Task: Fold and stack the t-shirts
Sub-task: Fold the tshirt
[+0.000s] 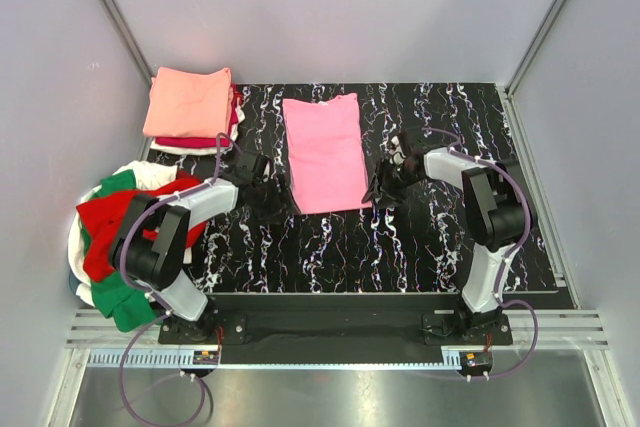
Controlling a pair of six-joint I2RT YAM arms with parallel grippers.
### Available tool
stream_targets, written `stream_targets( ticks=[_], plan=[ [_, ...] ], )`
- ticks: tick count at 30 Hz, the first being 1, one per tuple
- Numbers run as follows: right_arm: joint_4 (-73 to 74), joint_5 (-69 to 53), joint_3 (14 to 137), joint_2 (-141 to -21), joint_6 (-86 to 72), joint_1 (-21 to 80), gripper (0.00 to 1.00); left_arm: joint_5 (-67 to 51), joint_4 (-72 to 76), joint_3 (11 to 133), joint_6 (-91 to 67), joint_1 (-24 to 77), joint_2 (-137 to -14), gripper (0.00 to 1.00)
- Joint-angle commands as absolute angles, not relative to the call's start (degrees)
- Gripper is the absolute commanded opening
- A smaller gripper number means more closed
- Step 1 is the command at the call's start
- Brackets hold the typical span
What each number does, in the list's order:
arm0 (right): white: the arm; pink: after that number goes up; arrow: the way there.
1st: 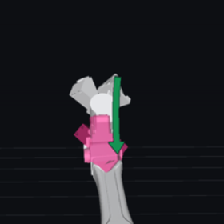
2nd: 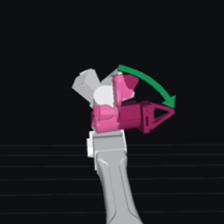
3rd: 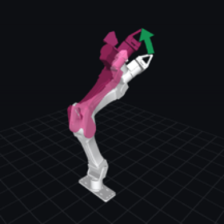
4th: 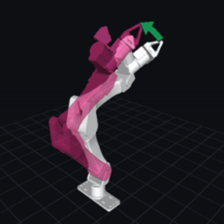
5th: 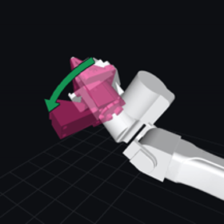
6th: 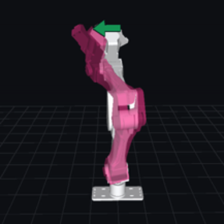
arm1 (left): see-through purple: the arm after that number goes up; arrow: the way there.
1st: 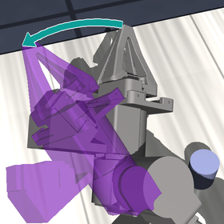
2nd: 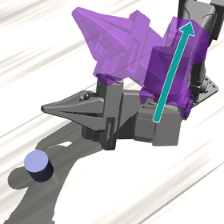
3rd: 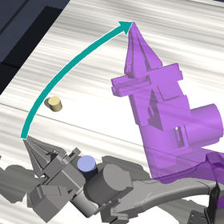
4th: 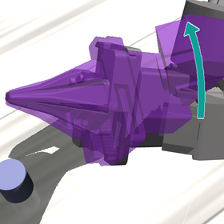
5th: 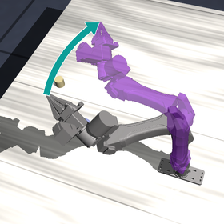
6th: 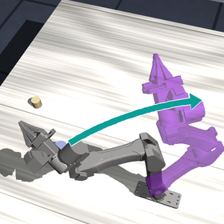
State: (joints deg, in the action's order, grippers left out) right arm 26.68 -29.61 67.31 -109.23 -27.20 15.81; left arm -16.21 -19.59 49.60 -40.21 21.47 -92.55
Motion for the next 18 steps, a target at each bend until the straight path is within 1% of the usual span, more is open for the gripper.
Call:
stream_targets(
  ticks=[1, 3, 4, 8, 11, 14, 18],
  plan=[
    [25.4, -30.06, 69.17, -111.18, -27.42, 17.75, 0.52, -16.43, -14.77, 47.9, -41.75, 21.62, -91.84, 0.71],
    [25.22, -29.71, 69.17, -111.79, -27.6, 18.1, 0.5, -16.61, -14.33, 47.55, -42.54, 21.62, -92.37, 0.71],
    [25.14, -29.45, 69.08, -111.97, -27.86, 18.19, 0.46, -16.7, -14.07, 47.46, -42.71, 21.62, -92.63, 0.71],
    [25.22, -28.92, 69.61, -112.41, -27.78, 18.19, 0.41, -16.61, -13.19, 46.85, -43.33, 21.62, -93.34, 0.7],
    [25.4, -28.74, 70.4, -113.11, -27.69, 18.19, 0.39, -16.26, -13.1, 46.93, -43.33, 21.88, -93.52, 0.69],
    [25.49, -28.74, 70.93, -113.55, -27.77, 18.28, 0.34, -15.47, -13.01, 47.37, -43.77, 22.23, -94.04, 0.65],
    [25.49, -28.74, 71.28, -113.82, -27.77, 18.19, 0.31, -14.94, -11.96, 48.08, -44.65, 22.59, -95.18, 0.63]
  ],
)
